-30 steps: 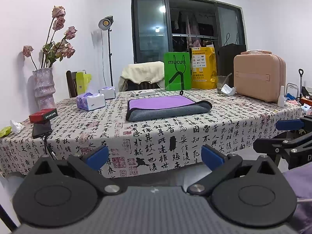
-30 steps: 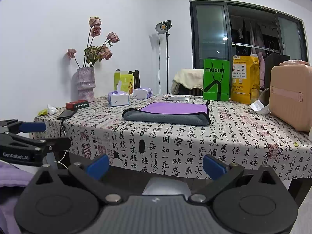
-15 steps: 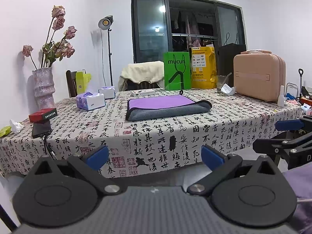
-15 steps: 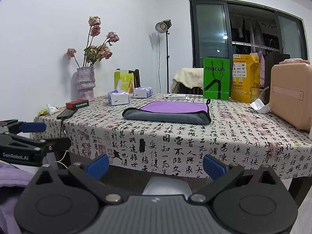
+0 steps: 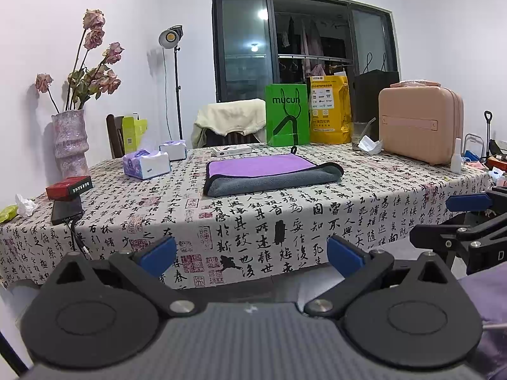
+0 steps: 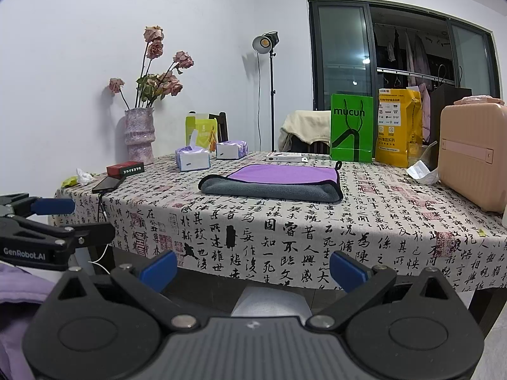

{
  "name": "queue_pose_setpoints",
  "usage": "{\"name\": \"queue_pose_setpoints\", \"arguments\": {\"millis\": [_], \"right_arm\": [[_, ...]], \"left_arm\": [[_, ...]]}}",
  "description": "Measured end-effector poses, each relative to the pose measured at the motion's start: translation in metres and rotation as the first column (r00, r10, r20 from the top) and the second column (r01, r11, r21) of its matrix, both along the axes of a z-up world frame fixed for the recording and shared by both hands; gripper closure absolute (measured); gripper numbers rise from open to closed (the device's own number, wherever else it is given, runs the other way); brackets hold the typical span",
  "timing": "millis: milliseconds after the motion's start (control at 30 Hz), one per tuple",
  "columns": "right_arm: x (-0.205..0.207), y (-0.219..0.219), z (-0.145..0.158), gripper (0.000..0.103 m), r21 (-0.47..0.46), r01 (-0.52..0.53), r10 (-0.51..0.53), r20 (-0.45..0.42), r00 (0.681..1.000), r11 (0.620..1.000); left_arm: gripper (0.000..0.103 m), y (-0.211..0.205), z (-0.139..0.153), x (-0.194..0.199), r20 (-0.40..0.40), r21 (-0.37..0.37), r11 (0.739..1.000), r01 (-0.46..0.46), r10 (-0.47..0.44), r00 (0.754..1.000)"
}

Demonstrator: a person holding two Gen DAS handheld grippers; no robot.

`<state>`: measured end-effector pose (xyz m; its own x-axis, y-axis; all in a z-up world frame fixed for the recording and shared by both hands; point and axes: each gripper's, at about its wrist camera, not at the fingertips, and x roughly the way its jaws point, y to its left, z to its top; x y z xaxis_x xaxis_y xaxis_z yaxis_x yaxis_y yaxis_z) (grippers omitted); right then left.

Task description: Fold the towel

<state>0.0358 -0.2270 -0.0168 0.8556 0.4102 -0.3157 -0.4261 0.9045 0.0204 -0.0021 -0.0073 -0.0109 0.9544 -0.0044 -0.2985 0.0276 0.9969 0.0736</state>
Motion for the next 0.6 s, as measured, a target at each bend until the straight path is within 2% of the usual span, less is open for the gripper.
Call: {"name": "queue_pose_setpoints", "arguments": {"millis": [333,600], "right_arm": [[0.003,-0.007,0.004,0.000,-0.002,0.018,-0.018,0.003,1.000,1.000],[0.028,-0.015,0.008,0.000,-0.018,0.067,-0.067,0.027,0.997,0.998]], "left_arm": [[0.000,0.006,0.007,0.014,0.027,0.025,1.000,0.018,-0.019,0.999],[0.000,0.010,0.009,0.044,0.025,0.026,0.998,0.054,-0.054,0.998]]}}
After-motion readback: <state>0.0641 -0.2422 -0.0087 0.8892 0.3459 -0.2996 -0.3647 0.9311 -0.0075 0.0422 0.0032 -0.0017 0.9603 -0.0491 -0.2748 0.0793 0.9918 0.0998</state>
